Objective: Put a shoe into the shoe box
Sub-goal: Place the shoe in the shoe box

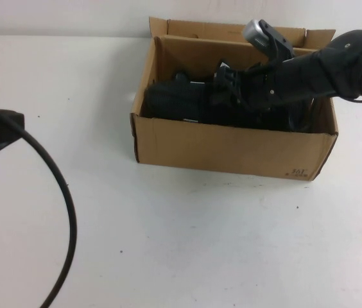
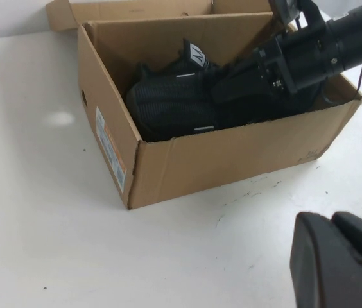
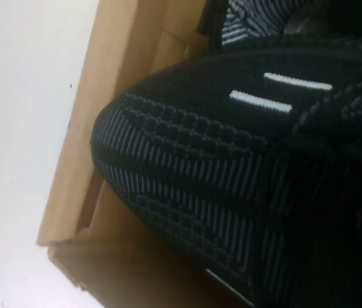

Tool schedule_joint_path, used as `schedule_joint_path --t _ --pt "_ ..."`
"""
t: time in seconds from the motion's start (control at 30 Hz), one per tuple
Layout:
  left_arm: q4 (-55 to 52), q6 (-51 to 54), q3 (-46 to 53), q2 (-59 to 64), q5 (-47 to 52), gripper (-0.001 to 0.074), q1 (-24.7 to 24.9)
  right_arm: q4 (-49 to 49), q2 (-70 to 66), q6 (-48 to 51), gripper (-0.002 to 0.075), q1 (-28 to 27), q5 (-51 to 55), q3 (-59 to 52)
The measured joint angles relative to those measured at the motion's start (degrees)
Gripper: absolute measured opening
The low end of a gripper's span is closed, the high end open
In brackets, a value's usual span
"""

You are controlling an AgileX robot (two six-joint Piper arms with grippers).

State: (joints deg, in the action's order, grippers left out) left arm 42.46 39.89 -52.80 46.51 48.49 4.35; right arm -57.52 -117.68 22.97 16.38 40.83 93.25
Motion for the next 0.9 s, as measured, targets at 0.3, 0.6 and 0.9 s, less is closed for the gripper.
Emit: schedule_joint_path --t 0.3,0.6,0.9 --pt "0.00 -0.21 0.00 0.00 0.27 -0.0001 0.00 2.36 0.00 -2.16 0.0008 -0.74 1.46 0.34" --pt "0.00 -0.24 0.00 0.00 0.62 -0.0001 0.00 4.73 0.00 -2.71 0.0166 -0.74 5.74 0.34" --pt "0.00 -0.34 0.00 0.00 2.74 -0.0001 0.00 7.64 3.83 0.59 0.0244 -0.74 6.83 0.34"
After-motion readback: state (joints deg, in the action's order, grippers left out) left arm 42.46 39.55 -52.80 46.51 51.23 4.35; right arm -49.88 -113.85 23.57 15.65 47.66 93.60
